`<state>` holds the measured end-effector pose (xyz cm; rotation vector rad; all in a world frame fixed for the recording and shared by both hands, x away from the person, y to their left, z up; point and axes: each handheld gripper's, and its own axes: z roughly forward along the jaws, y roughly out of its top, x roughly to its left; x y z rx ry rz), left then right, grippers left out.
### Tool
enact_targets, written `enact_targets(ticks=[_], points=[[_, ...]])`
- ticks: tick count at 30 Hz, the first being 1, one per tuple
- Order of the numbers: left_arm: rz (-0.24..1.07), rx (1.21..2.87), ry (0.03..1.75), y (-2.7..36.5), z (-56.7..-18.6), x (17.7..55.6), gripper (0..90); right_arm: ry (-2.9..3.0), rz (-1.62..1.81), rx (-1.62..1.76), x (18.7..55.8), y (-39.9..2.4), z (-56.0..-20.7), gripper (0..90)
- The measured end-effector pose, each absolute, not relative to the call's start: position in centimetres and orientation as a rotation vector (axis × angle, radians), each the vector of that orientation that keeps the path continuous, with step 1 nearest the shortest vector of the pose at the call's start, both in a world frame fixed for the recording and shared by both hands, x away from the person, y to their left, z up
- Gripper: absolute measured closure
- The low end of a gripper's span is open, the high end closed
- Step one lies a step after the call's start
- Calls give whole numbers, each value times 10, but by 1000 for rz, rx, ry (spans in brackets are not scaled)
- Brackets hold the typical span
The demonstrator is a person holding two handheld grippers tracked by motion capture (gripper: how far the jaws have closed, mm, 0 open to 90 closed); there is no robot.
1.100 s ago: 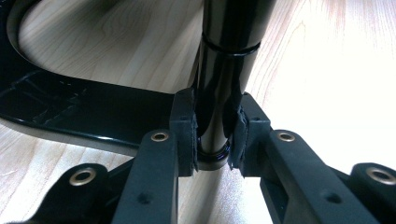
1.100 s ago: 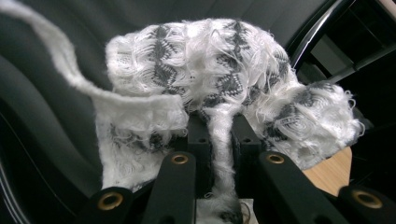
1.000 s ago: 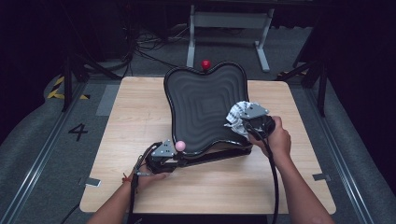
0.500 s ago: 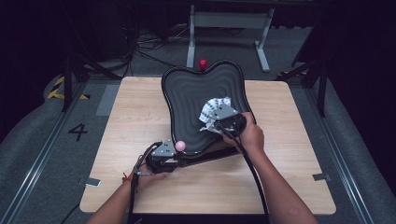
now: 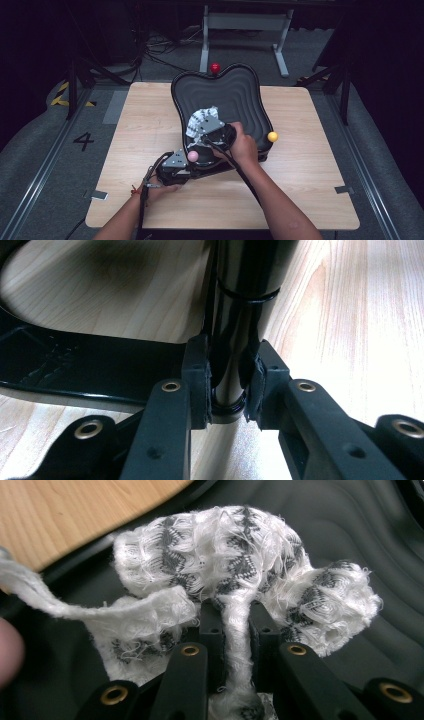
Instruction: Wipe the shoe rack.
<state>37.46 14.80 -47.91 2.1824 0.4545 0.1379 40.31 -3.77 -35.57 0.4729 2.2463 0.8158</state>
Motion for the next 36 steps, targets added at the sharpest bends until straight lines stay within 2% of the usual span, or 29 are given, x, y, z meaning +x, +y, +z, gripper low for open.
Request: enact_targets(ticks=[8,36], points=[[139,2183,454,148,-479,374,735,2254,826,464,404,-33,-355,805],[139,2185,451,148,-479,375,735,2157,664,733,441,-137,-350,807]])
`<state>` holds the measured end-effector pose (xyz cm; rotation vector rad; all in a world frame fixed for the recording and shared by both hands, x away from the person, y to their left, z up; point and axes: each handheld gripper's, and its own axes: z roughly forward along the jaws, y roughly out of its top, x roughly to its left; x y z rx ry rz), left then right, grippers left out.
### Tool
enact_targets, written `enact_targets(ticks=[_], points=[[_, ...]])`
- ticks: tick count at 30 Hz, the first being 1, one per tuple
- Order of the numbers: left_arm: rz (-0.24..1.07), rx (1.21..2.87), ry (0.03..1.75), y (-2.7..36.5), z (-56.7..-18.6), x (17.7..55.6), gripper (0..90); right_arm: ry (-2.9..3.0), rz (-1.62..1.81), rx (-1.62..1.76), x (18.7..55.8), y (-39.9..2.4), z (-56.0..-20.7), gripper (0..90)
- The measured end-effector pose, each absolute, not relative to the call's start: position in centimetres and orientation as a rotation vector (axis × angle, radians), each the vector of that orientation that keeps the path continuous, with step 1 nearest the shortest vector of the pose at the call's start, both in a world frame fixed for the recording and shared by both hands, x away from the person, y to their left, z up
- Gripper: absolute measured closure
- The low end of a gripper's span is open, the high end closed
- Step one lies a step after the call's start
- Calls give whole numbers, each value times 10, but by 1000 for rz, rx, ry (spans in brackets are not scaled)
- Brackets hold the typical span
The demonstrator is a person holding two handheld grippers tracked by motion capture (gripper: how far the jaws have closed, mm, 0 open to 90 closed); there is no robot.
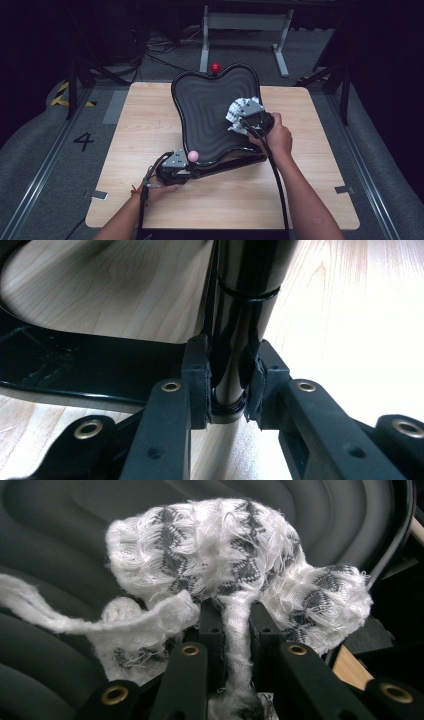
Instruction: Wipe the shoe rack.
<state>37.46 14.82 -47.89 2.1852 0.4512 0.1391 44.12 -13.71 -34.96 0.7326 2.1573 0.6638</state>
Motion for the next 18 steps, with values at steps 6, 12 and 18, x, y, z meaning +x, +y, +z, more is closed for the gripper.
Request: enact_targets(ticks=[6,12,18], points=[[137,2183,454,148,-479,375,735,2143,641,784,445,-154,-350,807],[134,2185,452,149,-479,375,734,2128,671,835,449,-164,-350,807],[128,2185,452,149,-479,376,734,2132,680,824,449,-158,-347,812]])
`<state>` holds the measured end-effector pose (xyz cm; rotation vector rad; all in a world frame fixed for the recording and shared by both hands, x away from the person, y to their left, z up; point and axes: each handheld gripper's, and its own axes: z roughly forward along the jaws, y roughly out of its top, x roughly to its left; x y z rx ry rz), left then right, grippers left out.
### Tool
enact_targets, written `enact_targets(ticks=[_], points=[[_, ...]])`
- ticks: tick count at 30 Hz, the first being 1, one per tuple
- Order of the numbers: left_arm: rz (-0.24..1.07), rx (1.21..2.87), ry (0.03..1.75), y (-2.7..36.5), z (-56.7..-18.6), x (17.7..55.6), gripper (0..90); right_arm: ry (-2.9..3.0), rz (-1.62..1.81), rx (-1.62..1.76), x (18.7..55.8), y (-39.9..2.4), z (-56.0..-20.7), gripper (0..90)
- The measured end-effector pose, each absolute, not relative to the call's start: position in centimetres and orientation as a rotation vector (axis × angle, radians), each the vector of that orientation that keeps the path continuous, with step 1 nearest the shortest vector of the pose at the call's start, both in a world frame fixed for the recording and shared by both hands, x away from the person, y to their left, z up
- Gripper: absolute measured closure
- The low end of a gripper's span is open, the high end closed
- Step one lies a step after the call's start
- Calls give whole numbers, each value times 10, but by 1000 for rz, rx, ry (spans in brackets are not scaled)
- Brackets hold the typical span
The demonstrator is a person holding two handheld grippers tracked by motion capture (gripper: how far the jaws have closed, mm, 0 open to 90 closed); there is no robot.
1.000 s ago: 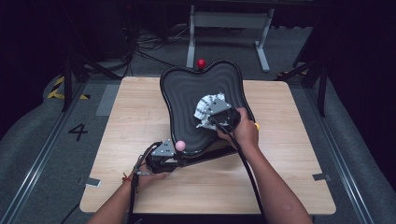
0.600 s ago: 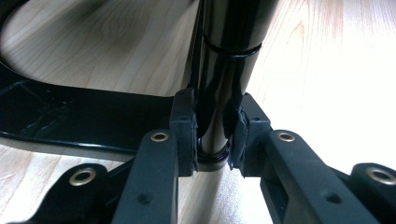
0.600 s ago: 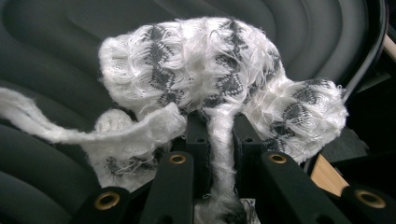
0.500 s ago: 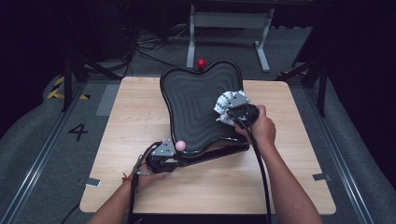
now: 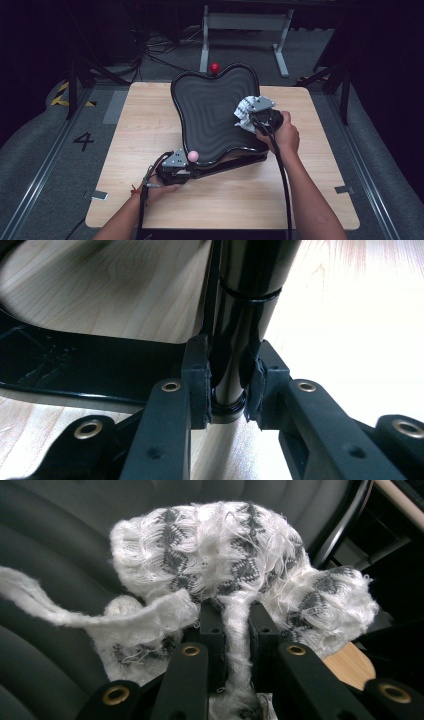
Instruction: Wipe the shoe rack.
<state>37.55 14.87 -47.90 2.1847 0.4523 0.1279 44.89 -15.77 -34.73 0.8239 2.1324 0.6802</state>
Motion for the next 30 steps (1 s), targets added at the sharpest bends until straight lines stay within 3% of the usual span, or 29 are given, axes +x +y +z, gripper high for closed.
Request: enact_targets(ticks=[30], points=[[137,2185,453,148,-479,375,734,2234,775,526,428,-38,-342,806]])
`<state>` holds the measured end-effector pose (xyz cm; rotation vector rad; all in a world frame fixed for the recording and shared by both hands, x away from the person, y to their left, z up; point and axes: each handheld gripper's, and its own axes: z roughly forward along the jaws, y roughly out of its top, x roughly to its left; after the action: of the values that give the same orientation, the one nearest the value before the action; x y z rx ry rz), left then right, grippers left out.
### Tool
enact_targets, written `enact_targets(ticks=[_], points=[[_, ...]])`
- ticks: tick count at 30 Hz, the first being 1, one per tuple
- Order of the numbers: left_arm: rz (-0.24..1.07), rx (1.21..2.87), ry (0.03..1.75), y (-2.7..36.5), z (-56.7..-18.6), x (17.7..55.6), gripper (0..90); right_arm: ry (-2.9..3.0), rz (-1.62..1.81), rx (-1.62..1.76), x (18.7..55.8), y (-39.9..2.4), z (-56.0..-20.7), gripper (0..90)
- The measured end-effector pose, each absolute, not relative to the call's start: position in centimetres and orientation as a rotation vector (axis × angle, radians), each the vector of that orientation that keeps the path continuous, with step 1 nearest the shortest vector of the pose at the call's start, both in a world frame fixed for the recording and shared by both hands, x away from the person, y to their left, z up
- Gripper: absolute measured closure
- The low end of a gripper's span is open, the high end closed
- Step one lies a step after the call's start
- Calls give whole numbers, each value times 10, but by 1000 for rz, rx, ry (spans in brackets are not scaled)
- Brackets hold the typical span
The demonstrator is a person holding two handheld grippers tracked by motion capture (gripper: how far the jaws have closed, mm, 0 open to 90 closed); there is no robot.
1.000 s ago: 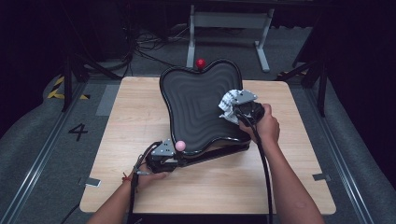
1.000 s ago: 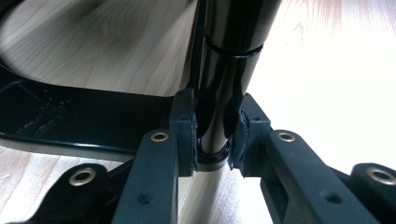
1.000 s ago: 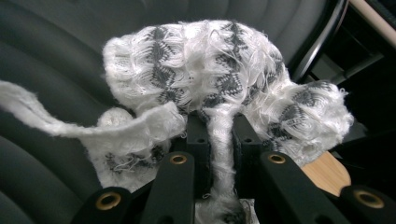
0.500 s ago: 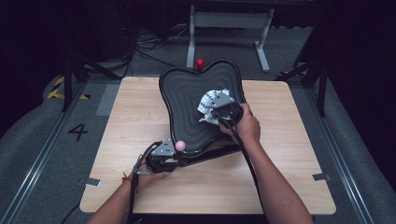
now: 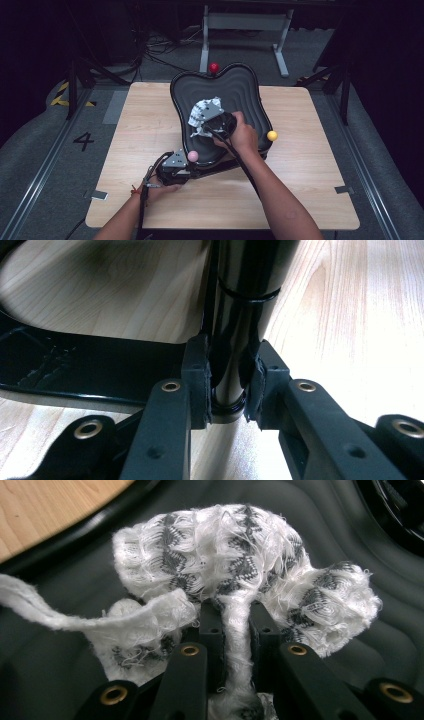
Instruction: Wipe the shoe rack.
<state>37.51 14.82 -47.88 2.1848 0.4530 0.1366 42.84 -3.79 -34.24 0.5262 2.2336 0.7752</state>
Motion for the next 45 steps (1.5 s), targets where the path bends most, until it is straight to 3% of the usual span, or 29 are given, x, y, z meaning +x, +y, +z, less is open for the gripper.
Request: enact_targets(ticks=[9,15,45], points=[[141,2189,450,148,-479,376,734,2254,811,481,425,-15,-342,805],[137,2187,456,148,-479,375,734,2272,850,512,429,-22,-340,807],[131,2184,469,149,-479,375,732,2135,668,769,463,-137,-341,808]])
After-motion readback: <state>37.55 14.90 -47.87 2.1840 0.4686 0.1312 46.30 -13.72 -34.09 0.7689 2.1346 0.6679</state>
